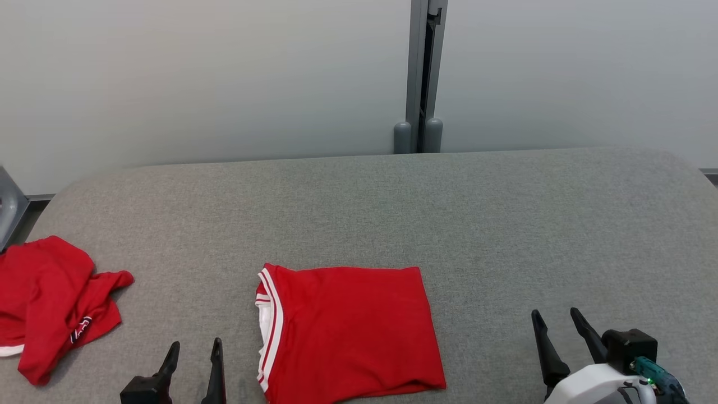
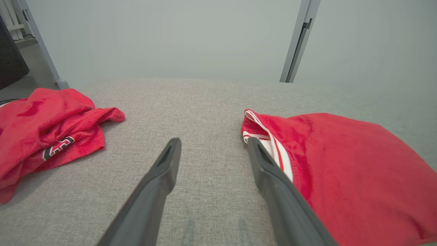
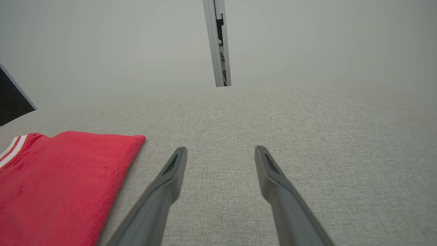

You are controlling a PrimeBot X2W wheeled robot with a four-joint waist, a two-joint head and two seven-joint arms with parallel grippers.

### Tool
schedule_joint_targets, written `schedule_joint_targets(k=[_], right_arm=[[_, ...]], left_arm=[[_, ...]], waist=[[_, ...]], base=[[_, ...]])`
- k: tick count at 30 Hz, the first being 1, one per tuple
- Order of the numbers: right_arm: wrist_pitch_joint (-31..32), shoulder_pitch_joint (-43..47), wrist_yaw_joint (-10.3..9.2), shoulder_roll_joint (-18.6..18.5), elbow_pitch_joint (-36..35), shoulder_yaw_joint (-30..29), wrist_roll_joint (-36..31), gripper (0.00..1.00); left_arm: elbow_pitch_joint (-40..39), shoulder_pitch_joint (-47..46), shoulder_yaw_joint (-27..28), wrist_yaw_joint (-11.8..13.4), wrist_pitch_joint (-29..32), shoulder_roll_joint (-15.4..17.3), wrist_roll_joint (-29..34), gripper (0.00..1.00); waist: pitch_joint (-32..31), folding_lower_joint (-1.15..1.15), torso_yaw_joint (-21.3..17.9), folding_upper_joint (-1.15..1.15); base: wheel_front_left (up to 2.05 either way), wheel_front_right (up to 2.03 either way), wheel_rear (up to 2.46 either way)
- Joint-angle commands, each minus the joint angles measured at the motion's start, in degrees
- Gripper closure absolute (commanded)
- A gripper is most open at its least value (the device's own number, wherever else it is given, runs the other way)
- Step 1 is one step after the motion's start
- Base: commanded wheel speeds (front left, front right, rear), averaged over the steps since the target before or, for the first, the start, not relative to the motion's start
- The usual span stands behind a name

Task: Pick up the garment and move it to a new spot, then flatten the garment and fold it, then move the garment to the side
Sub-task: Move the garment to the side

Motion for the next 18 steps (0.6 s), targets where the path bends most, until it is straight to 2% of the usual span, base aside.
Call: schedule_joint_targets(k=[1,8,14,18], right_arm=[[-0.26,0.3,-0.02,-0.23,-0.03,0.23,0.38,0.0],[-0.26,-0.64,-0.02,-0.2,1.26,5.22,3.25,0.0],[-0.26,-2.44,-0.02,-0.26,2.69,9.49,5.3,0.0],[-0.26,-4.21,-0.02,-0.27,4.18,10.32,5.64,0.0]], left_arm=[[-0.1,-0.38,0.02,0.18,-0.11,0.23,0.02,0.0],[-0.62,-1.55,-1.12,-0.17,-0.11,0.22,-0.61,0.0],[-0.5,-2.41,-3.21,0.25,-0.11,0.21,-1.11,0.0],[-0.44,-3.12,-4.09,0.49,-0.11,0.24,-1.22,0.0]], waist=[[0.15,0.0,0.21,0.0],[2.35,0.0,3.24,0.0],[4.48,0.0,8.1,0.0],[6.22,0.0,11.72,0.0]], base=[[0.0,0.0,0.0],[0.0,0.0,0.0],[0.0,0.0,0.0],[0.0,0.0,0.0]])
